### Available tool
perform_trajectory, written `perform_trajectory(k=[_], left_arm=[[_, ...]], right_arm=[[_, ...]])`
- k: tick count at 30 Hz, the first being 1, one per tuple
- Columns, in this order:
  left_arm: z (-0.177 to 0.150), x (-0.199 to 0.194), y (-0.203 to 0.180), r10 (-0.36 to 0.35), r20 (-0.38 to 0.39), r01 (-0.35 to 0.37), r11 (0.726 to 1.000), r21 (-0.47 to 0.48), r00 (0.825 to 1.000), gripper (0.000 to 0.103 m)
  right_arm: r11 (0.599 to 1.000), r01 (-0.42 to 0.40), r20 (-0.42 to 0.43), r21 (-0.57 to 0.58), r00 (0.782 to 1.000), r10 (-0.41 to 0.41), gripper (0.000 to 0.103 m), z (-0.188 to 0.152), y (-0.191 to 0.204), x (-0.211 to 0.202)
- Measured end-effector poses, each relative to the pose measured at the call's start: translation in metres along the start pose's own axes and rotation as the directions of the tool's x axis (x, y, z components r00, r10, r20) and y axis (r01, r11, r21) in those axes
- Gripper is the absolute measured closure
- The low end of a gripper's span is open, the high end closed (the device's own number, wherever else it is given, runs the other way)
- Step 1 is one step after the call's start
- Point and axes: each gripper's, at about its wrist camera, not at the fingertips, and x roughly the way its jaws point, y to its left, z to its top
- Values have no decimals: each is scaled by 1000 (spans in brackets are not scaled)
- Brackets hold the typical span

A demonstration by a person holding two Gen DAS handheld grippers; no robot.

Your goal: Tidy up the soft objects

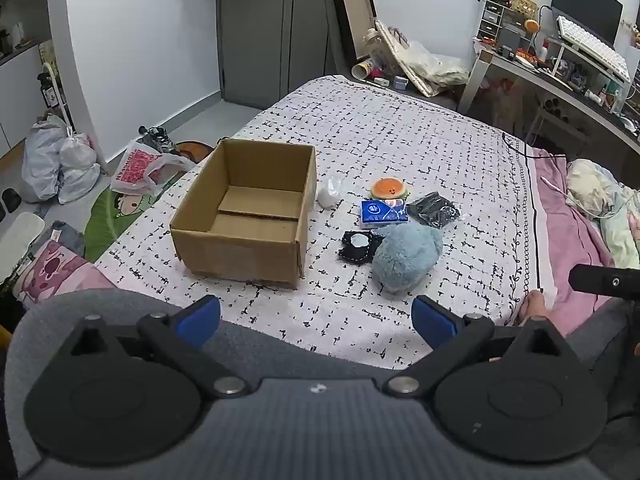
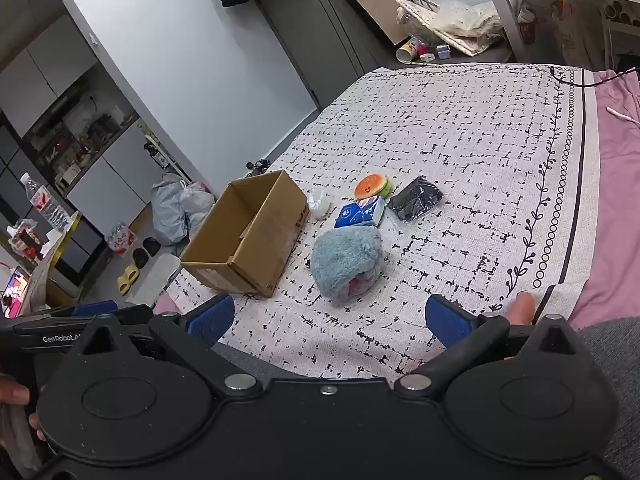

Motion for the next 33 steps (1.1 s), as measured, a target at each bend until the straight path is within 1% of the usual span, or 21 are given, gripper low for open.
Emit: perform_trajectory(k=[4,9,33], left_arm=[[0,-1,-5,3,-3,-3,1000,1,1000,2],[0,-1,-1,-10,-7,10,1000,-7,1000,2],[-2,0,-1,-31,-6,31,999,-11,999,2]], right_arm=[[1000,0,1,0,1000,0,0,0,0,0],[1000,0,1,0,1000,0,0,0,0,0],[1000,1,0,0,1000,-1,0,0,0,0]])
